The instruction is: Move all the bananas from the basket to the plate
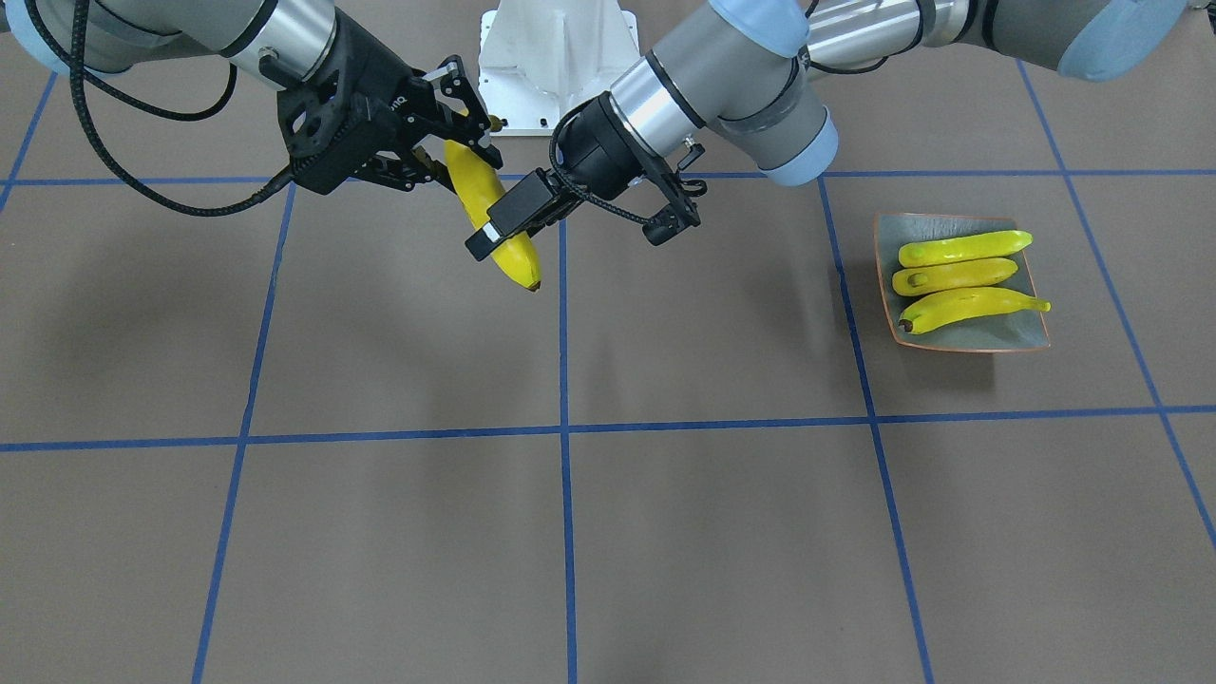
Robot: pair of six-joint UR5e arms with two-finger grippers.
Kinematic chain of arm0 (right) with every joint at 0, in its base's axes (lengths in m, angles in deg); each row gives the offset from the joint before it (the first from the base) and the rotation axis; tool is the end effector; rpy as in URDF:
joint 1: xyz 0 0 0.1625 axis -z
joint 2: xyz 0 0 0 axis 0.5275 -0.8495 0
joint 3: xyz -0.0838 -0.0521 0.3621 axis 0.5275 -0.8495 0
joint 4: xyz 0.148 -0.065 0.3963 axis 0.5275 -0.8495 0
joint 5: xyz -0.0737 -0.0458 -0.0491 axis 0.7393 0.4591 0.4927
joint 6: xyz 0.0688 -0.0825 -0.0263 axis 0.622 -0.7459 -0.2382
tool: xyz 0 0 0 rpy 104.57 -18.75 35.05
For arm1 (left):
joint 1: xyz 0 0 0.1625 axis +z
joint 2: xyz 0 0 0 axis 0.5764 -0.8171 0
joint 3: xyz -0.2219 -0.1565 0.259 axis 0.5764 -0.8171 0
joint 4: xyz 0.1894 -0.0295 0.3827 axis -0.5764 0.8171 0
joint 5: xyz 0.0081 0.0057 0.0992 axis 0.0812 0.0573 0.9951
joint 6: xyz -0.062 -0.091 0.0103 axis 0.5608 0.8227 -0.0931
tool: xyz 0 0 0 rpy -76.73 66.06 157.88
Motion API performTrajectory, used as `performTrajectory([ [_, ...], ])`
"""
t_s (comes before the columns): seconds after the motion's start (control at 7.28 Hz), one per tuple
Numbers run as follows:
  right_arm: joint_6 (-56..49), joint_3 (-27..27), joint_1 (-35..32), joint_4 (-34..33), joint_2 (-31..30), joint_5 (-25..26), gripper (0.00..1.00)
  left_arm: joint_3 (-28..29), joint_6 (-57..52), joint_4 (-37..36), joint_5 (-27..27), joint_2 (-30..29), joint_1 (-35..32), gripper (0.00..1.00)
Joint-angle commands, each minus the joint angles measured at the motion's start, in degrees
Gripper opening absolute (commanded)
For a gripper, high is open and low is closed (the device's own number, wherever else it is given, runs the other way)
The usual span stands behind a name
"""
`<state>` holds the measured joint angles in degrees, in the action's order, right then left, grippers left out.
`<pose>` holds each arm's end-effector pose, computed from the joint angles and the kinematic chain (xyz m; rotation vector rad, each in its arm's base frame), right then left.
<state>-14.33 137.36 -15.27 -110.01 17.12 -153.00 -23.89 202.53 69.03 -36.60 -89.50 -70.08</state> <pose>-0.3387 -0.4415 0.0862 0.1506 -1.3770 -0.2149 0.4699 -0.4525 0.0442 -0.3539 1.7338 -0.7740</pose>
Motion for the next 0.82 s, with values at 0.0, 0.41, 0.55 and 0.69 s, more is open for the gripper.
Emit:
performTrajectory([
  [0.0, 0.0, -0.1, 0.0, 0.0, -0.3, 0.0, 0.0, -0.8, 0.0, -0.1, 0.0, 0.0, 0.1, 0.86],
  [0.41, -0.1, 0.6, -0.1, 0.0, -0.8, -0.3, 0.0, -0.8, 0.1, -0.1, 0.0, 0.3, 0.1, 0.52],
  [0.55, -0.1, 0.6, -0.1, 0.0, -0.8, -0.3, 0.0, -0.8, 1.7, -0.1, 0.0, 0.2, 0.1, 0.27],
  [0.69, 0.1, 0.5, -0.1, 0.0, -0.8, -0.3, 0.0, -0.8, 3.0, -0.1, -0.1, 0.2, 0.1, 0.0],
])
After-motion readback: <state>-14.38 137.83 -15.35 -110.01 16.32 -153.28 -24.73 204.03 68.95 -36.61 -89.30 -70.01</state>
